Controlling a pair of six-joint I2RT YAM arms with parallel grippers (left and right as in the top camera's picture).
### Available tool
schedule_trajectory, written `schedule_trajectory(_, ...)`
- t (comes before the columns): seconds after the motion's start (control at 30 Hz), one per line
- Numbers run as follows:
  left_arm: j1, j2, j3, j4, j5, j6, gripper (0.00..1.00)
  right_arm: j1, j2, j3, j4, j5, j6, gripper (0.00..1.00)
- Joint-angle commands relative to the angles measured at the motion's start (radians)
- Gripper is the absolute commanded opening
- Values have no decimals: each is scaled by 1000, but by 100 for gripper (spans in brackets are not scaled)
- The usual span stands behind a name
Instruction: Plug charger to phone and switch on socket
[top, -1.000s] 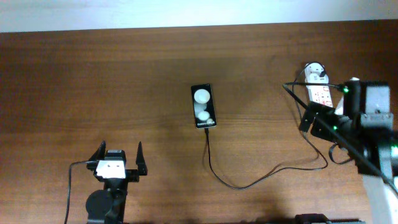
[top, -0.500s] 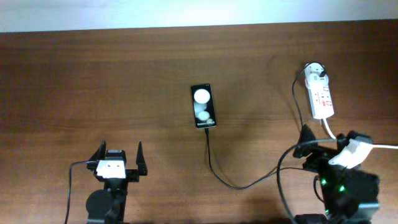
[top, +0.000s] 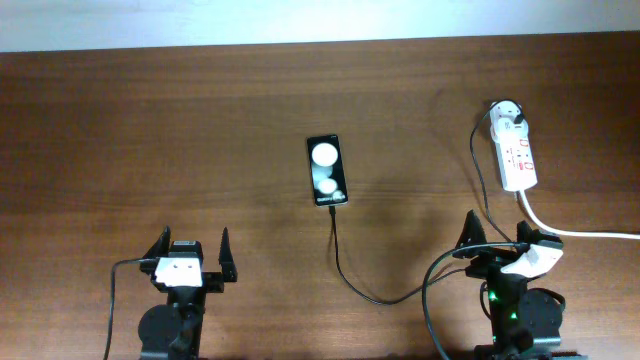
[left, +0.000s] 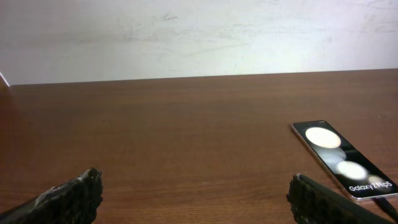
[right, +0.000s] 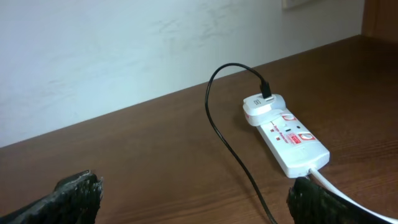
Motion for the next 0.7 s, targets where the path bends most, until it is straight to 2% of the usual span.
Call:
schedule_trajectory(0.0,3,-4,-7,3,11,15,99,15,-13,-43,11,-6,-10,99)
schedule_trajectory(0.17,3,-4,-7,3,11,15,99,21,-13,-47,27,14,-43,99)
schedule_trajectory(0.27,3,-4,-7,3,11,15,99,21,-13,-82,114,22,-63,99)
schedule_trajectory(0.37,3,-4,-7,3,11,15,99,27,-13,-92,130,23,-70,99)
schedule_trajectory(0.53,3,-4,-7,3,11,15,99,29,-13,-92,127,21,-142,99)
schedule_trajectory(0.67,3,-4,-7,3,11,15,99,29,-13,-92,126,-1,-271,99)
